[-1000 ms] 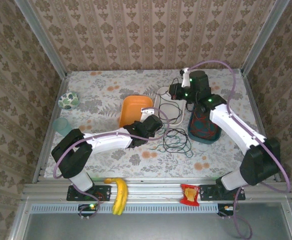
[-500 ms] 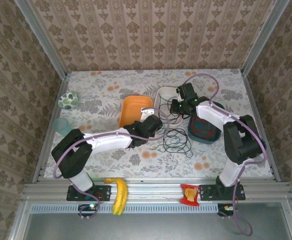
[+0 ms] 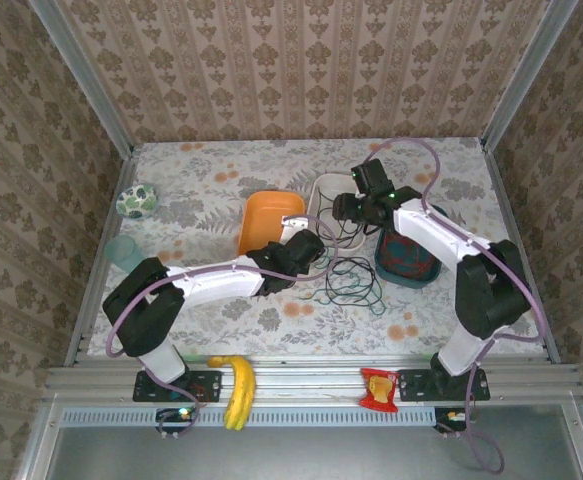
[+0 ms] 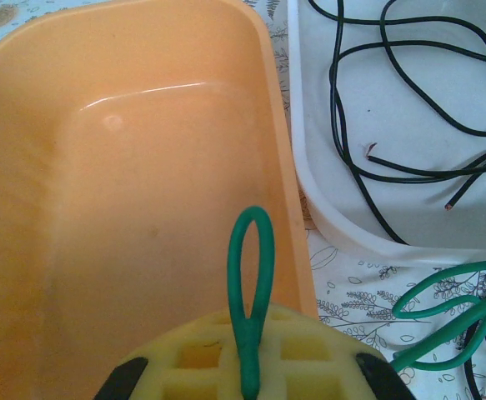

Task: Untangle the cables

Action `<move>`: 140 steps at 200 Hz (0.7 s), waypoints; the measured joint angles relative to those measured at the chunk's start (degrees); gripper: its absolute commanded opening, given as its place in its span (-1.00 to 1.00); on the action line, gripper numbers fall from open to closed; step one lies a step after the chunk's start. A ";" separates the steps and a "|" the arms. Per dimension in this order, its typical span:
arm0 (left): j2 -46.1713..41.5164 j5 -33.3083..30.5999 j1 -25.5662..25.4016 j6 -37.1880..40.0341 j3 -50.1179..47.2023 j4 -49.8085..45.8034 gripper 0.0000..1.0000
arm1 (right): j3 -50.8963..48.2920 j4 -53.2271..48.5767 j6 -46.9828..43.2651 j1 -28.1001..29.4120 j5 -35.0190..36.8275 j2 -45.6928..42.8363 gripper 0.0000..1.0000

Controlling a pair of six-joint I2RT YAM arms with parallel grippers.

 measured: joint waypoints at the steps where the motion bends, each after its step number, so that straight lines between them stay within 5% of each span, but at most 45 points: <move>1: 0.00 0.00 0.00 0.00 0.00 0.00 -1.00 | 0.00 -0.13 0.02 0.02 0.15 -0.26 0.22; 57: 0.00 0.00 0.00 0.00 0.00 0.02 -1.00 | -8.70 -3.63 0.04 0.63 1.20 -12.13 0.12; 97: 0.00 0.00 0.00 0.00 0.00 0.07 -1.00 | -22.01 -4.70 0.94 4.26 -5.38 -22.56 -0.04; 140: 0.00 -0.02 0.02 0.00 0.00 0.07 -1.00 | -26.93 -4.87 -0.48 7.30 -12.55 -21.97 -0.20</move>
